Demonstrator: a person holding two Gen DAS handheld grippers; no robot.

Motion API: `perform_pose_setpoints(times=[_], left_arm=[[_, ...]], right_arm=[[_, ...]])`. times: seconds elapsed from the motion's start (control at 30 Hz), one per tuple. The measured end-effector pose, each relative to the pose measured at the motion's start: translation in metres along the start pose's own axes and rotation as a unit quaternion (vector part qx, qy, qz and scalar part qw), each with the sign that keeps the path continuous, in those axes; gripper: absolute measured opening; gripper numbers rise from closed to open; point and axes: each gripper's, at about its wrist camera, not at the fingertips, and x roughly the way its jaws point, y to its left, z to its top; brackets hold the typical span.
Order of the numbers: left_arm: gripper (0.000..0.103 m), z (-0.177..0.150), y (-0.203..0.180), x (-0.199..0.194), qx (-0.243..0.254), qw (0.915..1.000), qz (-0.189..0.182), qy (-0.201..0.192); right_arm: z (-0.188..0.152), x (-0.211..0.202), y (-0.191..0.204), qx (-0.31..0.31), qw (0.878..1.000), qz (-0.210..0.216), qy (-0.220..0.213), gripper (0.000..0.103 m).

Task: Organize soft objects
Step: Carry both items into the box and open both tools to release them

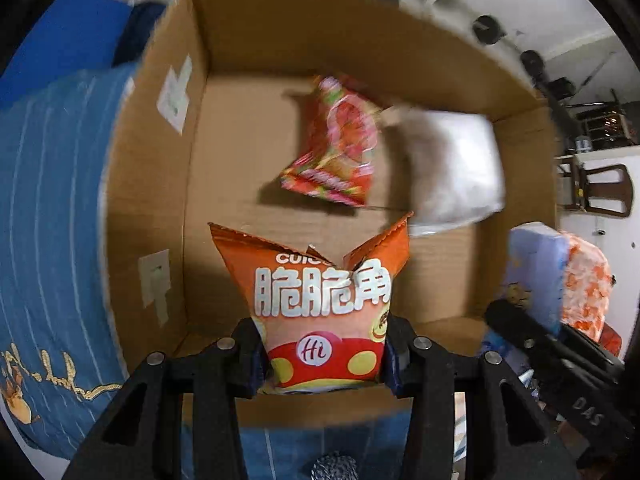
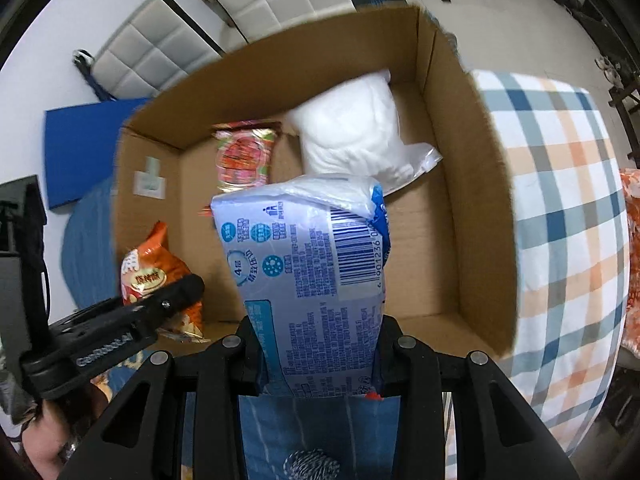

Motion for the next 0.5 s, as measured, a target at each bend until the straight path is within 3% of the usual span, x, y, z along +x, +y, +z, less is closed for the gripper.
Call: perform_pose_setpoints(times=[0.23, 0.5], left_arm=[[0.042, 0.002, 0.005, 0.04, 0.011, 0.999, 0.027, 0.033], [0.042, 0.0, 0.015, 0.061, 0.006, 0.9979, 0.041, 0.049]], right_arm=[[0.016, 0.065, -0.006, 0.008, 0.998, -0.041, 0.055, 0.039], [0.014, 0.104, -0.003, -0.009, 0.994, -0.068, 0.084, 0.039]])
